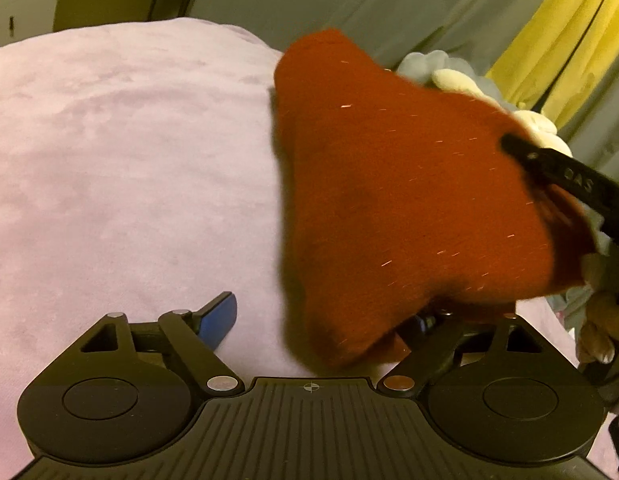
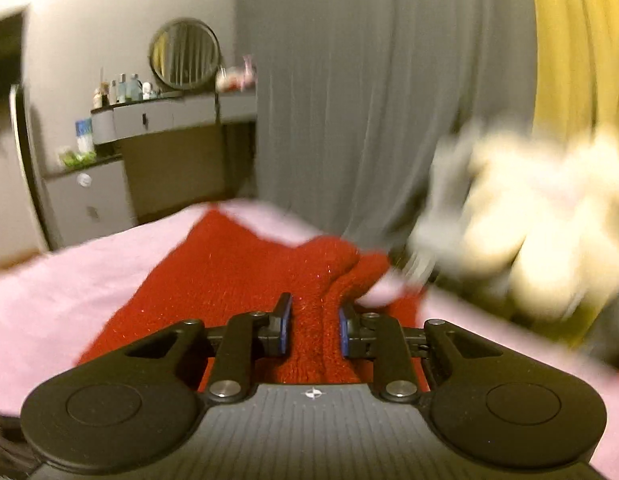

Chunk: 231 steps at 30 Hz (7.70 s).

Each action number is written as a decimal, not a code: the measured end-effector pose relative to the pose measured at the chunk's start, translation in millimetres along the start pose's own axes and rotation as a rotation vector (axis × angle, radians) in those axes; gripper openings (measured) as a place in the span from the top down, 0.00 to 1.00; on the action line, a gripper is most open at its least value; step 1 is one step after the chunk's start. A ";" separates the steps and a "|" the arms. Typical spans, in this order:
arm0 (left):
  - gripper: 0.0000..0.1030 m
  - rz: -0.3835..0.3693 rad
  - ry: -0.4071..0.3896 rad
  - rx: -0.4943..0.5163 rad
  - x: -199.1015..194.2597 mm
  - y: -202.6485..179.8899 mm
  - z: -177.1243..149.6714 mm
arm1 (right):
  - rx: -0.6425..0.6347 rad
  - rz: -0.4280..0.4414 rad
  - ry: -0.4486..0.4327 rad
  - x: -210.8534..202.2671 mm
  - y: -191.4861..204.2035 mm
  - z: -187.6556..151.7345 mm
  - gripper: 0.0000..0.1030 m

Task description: Fold small clothes

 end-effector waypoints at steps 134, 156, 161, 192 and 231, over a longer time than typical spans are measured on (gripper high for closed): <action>0.16 0.495 -0.128 -0.060 -8.3 44.5 80.7 | 0.098 0.204 0.261 86.8 96.3 -5.0 0.65; 0.12 0.342 -0.123 -0.027 -118.4 35.1 -27.5 | 0.130 0.283 0.263 -62.2 93.9 -54.1 0.59; 0.09 0.327 -0.101 -0.034 -119.5 40.7 -38.5 | 0.109 0.277 0.267 -66.0 102.9 -57.4 0.56; 0.08 0.326 -0.100 -0.178 -115.1 70.5 -102.1 | 0.987 0.704 0.498 -34.3 53.7 -156.3 0.48; 0.00 0.385 -0.088 -0.146 -108.7 80.1 -105.8 | 0.086 0.187 0.368 -56.7 99.8 -115.8 0.65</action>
Point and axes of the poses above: each gripper's, at about its wrist camera, not at the fingertips, and x roughly the way its jaws point, y to its left, z to its top, the point moved 3 cm from there along x, roughly the way its jaws point, and after that the axes turned 14 degrees about y, right-handed, at the moved point
